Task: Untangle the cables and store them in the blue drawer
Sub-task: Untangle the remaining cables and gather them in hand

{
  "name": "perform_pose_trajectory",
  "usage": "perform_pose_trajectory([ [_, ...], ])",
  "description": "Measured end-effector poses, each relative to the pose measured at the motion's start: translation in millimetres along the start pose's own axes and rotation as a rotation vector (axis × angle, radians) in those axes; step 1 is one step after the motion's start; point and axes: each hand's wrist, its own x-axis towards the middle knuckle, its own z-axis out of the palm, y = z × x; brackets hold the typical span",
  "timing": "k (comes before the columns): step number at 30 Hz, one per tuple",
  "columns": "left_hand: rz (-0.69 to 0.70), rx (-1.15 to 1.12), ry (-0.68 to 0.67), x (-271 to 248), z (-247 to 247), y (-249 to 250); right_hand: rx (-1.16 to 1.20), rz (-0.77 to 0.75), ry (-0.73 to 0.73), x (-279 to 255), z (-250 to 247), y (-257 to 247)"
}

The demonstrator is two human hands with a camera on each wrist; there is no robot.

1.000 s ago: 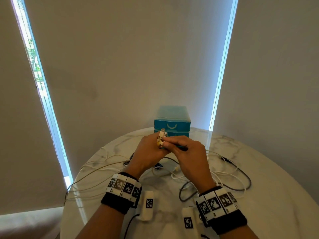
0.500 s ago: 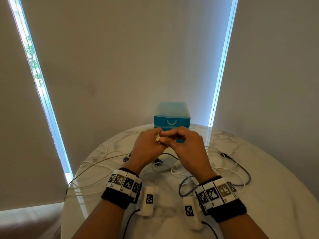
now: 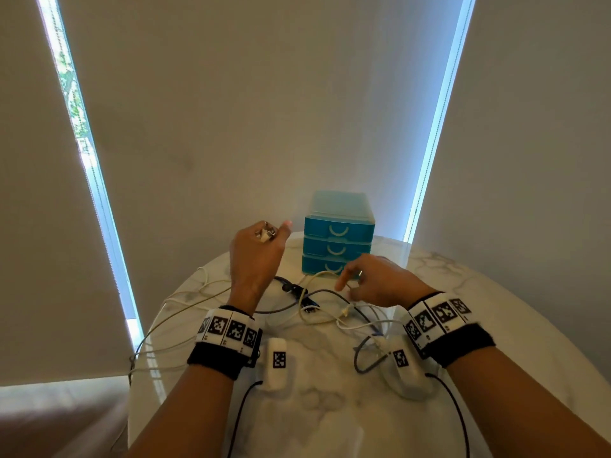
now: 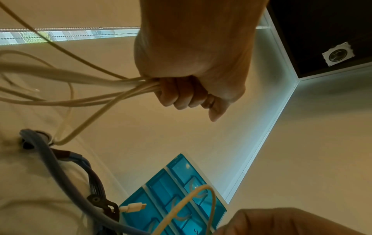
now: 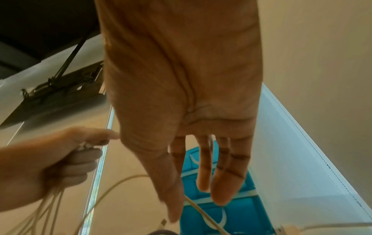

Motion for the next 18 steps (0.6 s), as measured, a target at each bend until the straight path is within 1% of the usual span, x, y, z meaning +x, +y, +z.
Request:
perform_pose_trajectory([
  [1,0.000,0.001,-0.024,0,1,0,-0.010,0.009,0.044,5,0,1],
  [3,-0.002,0.010,-0.071,-1,0,0,0.032,0.015,0.175,13,-1,2],
  [4,-0.003,0.016,-0.098,-1,0,0,0.057,0.000,0.195,16,-1,2],
  [6,-0.002,0.038,-0.132,-3,-1,2,0.084,-0.050,0.123,18,0,0],
  [7,-0.001,0.041,-0.145,-5,0,3,0.091,-0.074,0.111,18,-1,-1],
  [8,0.000,0.033,-0.158,-6,0,3,0.114,-0.093,0.165,16,-5,-2],
  [9,0.001,0.020,-0.172,-7,1,4,0.162,-0.093,0.289,15,-13,-2],
  [11,-0.001,-0.009,-0.187,-7,2,6,0.322,-0.063,0.647,12,-41,-3],
  [12,0.002,-0.018,-0.194,-7,2,7,0.391,-0.055,0.791,8,-57,-6],
  [13,0.005,-0.026,-0.204,-8,3,8,0.434,-0.067,0.887,4,-72,-10],
  [15,0.011,-0.044,-0.235,-12,3,14,0.457,-0.106,0.964,-6,-95,-15],
  [18,0.005,-0.058,-0.341,-18,5,23,0.491,-0.124,1.033,-18,-109,-21],
])
